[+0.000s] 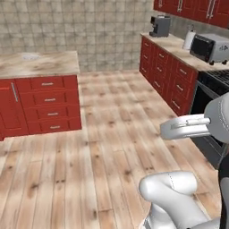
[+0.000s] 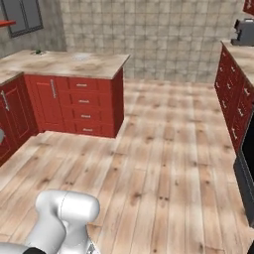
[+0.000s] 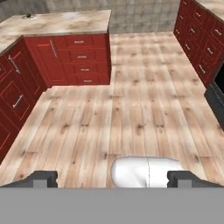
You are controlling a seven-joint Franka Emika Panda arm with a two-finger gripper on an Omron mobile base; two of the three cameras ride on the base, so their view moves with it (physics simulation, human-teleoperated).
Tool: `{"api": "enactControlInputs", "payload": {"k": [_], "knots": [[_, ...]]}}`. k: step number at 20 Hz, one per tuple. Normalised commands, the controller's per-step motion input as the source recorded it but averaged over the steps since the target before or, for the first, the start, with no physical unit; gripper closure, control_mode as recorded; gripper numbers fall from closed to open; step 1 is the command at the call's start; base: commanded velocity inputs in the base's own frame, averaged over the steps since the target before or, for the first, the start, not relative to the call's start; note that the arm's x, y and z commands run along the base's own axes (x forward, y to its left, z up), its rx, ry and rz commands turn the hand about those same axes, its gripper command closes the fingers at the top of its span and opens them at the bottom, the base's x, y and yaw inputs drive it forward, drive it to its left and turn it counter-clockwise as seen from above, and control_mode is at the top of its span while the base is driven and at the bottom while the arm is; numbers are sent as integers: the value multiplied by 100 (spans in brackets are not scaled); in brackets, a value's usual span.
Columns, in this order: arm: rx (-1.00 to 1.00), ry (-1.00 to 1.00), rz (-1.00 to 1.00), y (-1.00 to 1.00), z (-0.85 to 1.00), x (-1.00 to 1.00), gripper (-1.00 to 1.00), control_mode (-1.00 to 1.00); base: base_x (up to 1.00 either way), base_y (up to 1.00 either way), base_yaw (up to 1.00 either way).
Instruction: Transport the steak and avocado to the fridge. Place the steak on the rack containing meat and place the avocado on the rack containing the vegetable, ensuring meats and vegetables are on different racks.
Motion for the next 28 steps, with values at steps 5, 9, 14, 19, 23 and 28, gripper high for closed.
{"api": "enactControlInputs", "payload": {"k": [5, 9, 14, 19, 23, 28], "knots": [[0, 0, 0, 0, 0, 0, -100, 100, 100, 33, 23], [0, 0, 0, 0, 0, 0, -100, 100, 100, 0, 17], [0, 0, 0, 0, 0, 0, -100, 100, 100, 0, 14], [0, 0, 0, 0, 0, 0, -100, 100, 100, -39, 15], [0, 0, 0, 0, 0, 0, -100, 100, 100, -100, 3], [0, 0, 0, 0, 0, 0, -100, 100, 100, -100, 2]]}}
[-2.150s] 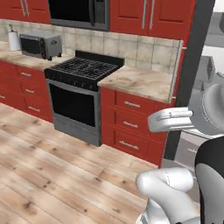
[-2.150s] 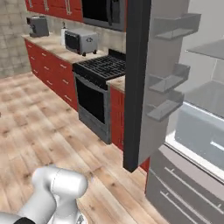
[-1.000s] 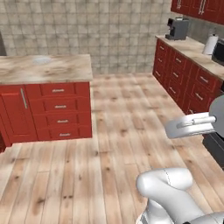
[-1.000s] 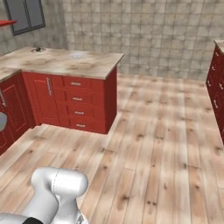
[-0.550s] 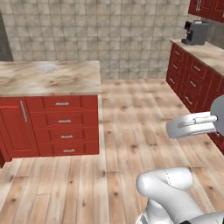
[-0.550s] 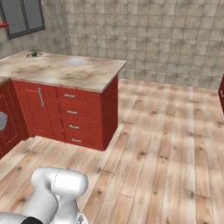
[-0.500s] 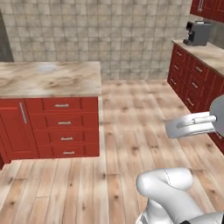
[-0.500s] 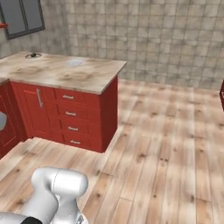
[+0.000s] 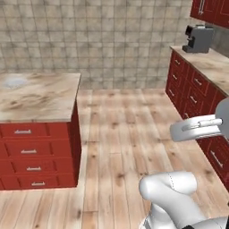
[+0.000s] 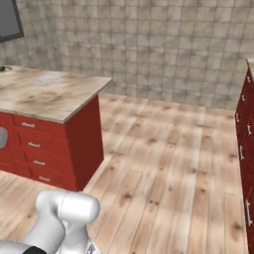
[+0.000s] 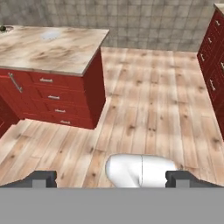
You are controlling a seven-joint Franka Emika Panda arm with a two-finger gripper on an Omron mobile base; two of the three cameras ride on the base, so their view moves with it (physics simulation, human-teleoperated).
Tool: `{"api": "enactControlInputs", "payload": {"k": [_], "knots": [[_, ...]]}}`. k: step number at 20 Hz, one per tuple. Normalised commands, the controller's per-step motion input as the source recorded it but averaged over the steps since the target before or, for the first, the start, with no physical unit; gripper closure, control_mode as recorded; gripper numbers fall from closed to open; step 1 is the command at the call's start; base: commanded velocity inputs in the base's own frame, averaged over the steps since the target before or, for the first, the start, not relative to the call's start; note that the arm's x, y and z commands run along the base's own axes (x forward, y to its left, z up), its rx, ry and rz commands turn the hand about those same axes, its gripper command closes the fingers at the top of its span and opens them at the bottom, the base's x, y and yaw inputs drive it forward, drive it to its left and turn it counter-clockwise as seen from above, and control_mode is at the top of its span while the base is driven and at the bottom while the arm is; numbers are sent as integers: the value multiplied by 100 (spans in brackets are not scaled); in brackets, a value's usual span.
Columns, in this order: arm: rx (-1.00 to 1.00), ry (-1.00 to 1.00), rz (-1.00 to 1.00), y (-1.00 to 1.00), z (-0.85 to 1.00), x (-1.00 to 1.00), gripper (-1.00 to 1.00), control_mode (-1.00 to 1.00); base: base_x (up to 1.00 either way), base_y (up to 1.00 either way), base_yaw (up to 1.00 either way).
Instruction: Transport the steak and avocado to the fridge. Place the steak on the rack containing meat and place the avocado on the rack containing the vegetable, ensuring meats and vegetables are on different racks.
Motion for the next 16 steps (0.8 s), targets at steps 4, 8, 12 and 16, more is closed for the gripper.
{"api": "enactControlInputs", "payload": {"k": [4, 8, 12, 16], "knots": [[0, 0, 0, 0, 0, 0, -100, 100, 100, -100, 12], [0, 0, 0, 0, 0, 0, -100, 100, 100, -98, 16], [0, 0, 0, 0, 0, 0, -100, 100, 100, -89, 17], [0, 0, 0, 0, 0, 0, -100, 100, 100, -48, 19]]}}
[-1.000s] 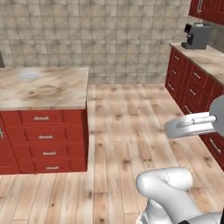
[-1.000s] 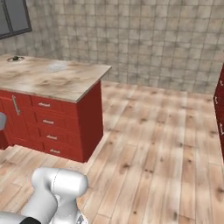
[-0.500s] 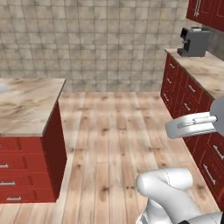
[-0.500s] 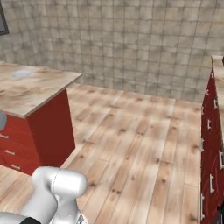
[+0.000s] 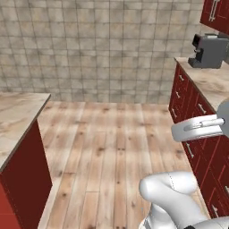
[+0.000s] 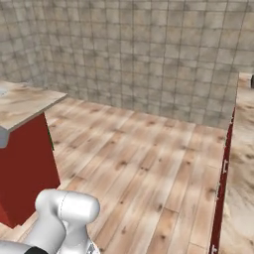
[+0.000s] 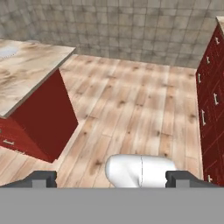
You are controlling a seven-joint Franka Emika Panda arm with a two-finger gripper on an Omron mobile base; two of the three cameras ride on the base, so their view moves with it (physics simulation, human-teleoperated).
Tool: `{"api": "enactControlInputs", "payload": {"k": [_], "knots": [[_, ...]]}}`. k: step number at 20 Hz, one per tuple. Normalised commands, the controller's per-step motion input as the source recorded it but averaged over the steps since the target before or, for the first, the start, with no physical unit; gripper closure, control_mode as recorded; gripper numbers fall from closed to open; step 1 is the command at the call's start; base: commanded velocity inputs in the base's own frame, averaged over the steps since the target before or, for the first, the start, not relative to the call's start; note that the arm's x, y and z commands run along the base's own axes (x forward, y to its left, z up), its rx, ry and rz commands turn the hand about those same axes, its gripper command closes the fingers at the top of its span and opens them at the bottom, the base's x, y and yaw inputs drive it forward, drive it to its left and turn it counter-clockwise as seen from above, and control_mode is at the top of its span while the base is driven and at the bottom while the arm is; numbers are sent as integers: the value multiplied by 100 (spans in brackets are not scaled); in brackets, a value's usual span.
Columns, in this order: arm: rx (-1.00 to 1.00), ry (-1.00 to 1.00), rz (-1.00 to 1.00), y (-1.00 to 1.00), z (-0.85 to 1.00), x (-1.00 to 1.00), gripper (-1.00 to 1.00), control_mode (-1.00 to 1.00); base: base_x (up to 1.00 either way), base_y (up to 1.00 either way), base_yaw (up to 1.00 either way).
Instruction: Transport the steak and avocado to the fridge. Place the steak on the rack containing meat and place the avocado on the rack containing the vegetable, ensuring meats and vegetables are on different racks.
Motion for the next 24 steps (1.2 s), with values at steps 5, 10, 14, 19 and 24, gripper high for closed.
{"api": "enactControlInputs", "payload": {"k": [5, 10, 14, 19, 24], "knots": [[0, 0, 0, 0, 0, 0, -100, 100, 100, -1, 18], [0, 0, 0, 0, 0, 0, -100, 100, 100, -2, 27], [0, 0, 0, 0, 0, 0, -100, 100, 100, -7, 44], [0, 0, 0, 0, 0, 0, -100, 100, 100, -13, 67], [0, 0, 0, 0, 0, 0, -100, 100, 100, -21, 76]]}}
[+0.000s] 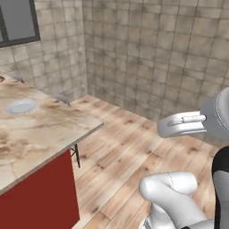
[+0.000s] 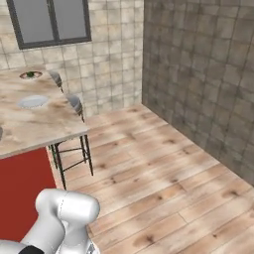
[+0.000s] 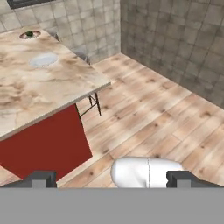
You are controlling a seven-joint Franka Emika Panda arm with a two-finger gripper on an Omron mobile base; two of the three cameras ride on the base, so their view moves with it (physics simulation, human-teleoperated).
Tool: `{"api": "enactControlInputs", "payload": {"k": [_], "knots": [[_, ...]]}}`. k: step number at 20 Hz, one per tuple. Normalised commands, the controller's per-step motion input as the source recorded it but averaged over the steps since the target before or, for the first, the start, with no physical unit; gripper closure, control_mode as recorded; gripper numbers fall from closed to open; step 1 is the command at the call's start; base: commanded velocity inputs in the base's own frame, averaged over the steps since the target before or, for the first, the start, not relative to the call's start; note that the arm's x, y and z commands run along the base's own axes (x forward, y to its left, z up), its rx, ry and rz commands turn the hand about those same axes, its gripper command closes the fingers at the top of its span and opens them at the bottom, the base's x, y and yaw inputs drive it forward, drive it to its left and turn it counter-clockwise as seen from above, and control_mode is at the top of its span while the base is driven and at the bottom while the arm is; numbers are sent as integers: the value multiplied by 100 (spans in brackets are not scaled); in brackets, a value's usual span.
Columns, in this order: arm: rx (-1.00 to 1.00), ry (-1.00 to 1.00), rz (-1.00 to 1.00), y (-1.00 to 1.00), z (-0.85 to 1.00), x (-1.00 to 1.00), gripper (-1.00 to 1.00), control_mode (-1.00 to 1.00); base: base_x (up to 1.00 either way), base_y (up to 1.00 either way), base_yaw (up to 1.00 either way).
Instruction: Transport the steak and avocado to the fridge. Place the steak on the rack containing meat and place the avocado on the rack containing the vegetable, ensuring meats and vegetables are on different racks.
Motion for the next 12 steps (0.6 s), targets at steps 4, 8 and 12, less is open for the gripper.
{"api": "enactControlInputs", "payload": {"k": [4, 8, 12], "knots": [[0, 0, 0, 0, 0, 0, -100, 100, 71, -94, 50], [0, 0, 0, 0, 0, 0, -100, 100, 66, -100, 37], [0, 0, 0, 0, 0, 0, -100, 100, 70, -100, 37]]}}
